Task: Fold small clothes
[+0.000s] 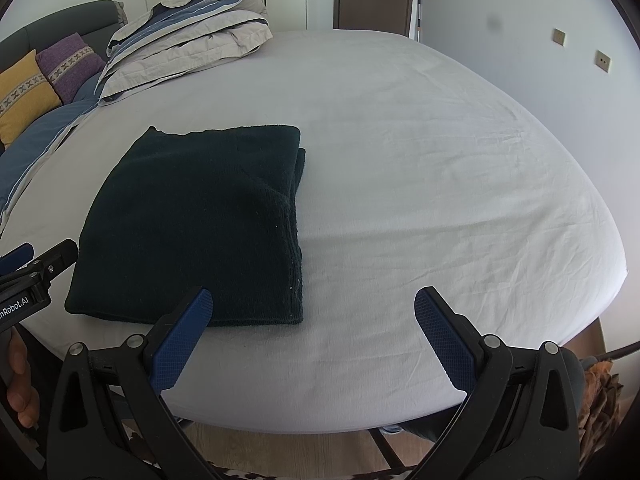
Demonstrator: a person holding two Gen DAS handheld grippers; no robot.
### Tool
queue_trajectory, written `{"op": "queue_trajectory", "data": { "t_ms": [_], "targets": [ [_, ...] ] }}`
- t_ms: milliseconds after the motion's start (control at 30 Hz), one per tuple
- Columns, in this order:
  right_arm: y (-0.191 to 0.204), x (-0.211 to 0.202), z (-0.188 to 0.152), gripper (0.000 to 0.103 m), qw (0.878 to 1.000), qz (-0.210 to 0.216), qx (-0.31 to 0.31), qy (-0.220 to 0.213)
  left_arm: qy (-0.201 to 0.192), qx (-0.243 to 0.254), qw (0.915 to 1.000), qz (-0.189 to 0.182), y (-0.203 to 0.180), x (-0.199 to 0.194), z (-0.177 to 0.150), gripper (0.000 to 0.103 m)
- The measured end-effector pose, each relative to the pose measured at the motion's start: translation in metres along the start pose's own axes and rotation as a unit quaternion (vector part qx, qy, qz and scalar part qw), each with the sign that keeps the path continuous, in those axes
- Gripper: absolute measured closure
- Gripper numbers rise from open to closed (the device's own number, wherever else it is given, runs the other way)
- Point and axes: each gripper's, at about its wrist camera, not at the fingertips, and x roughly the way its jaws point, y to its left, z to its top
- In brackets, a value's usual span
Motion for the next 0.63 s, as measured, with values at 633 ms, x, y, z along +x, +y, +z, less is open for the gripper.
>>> {"op": "queue_trajectory", "data": {
  "t_ms": [633],
  "targets": [
    [-0.0043, 0.0050, -0.0005, 0.000, 1.000, 0.002, 0.003, 0.003, -0.002, 0.001, 1.0000, 0.000, 0.0005, 0.0009, -0.0009, 0.000]
  ]
}}
